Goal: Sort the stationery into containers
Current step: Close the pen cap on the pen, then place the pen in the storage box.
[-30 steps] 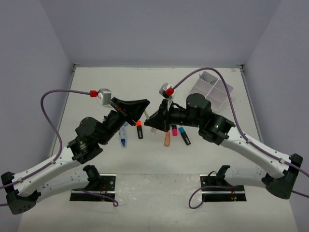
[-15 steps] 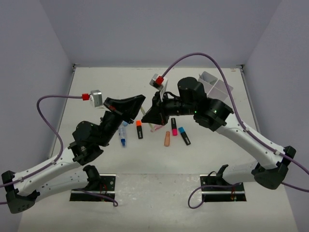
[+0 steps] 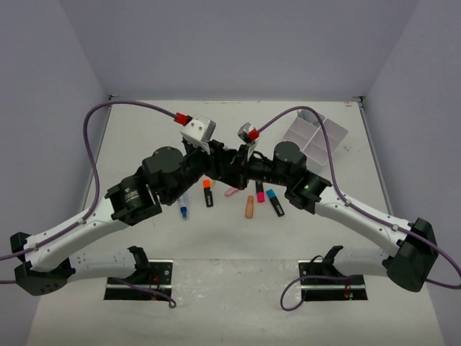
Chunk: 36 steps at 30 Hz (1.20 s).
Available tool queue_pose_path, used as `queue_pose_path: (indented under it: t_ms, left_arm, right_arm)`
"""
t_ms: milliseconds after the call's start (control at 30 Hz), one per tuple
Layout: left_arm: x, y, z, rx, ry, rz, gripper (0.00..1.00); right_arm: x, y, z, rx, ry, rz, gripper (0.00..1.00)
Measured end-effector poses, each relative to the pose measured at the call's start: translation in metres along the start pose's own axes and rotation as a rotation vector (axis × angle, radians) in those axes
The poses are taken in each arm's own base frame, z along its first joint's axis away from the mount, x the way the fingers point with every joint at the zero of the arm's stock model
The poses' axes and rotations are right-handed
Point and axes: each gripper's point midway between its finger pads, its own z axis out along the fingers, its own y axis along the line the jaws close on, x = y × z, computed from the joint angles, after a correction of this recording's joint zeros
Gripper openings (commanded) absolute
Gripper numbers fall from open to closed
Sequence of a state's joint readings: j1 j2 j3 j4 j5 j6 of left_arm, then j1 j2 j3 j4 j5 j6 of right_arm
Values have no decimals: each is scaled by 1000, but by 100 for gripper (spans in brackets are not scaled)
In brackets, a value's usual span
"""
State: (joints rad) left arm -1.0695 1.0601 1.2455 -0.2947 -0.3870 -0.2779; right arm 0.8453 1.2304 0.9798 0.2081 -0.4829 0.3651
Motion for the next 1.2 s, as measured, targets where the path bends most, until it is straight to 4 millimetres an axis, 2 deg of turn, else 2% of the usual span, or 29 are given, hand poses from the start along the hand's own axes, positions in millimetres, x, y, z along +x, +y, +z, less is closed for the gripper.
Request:
queue_pose_path:
  t_ms: [33, 67, 133, 167, 367, 467, 533, 633, 767, 867, 933, 1000, 1100, 1200]
  left_arm:
    - [-7, -1, -2, -5, -17, -12, 74]
    - [-15, -2, -5, -8, -36, -26, 75]
    - [-30, -3, -12, -13, -77, -64, 88]
    - [-37, -3, -16, -22, -97, -85, 91]
    - [-70, 30, -39, -180, -197, -174, 94]
    - [-73, 45, -49, -253, -213, -202, 97]
    - [-66, 55, -57, -293, -197, -204, 99]
    - [-39, 70, -71, -332, -154, -204, 100]
    - [15, 93, -89, -389, -42, -168, 100]
    - [44, 104, -99, -416, 19, -142, 100]
    - [61, 110, -104, -429, 53, -127, 100]
    - [74, 115, -108, -438, 76, -113, 100]
    - [85, 118, -110, -446, 100, -95, 100]
    - [90, 119, -109, -453, 120, -79, 100]
  right_arm:
    - [0, -6, 0, 24, -6, 4, 0]
    - [0, -12, -1, 43, -11, 7, 0]
    - [1, -25, -1, 90, -19, 15, 0]
    - [3, -30, -1, 107, -17, 21, 0]
    - [10, -52, -3, 173, -12, 40, 0]
    - [4, -70, -9, 228, -32, 44, 0]
    - [-4, -96, -19, 326, -63, 47, 0]
    - [-24, -167, -57, 621, -136, 62, 0]
    - [-63, -276, -143, 1091, -256, 84, 0]
    - [-89, -336, -202, 1346, -322, 90, 0]
    - [-96, -365, -230, 1460, -339, 91, 0]
    - [-96, -386, -247, 1532, -329, 94, 0]
    - [-90, -413, -258, 1580, -301, 102, 0]
    - [-75, -428, -262, 1605, -251, 115, 0]
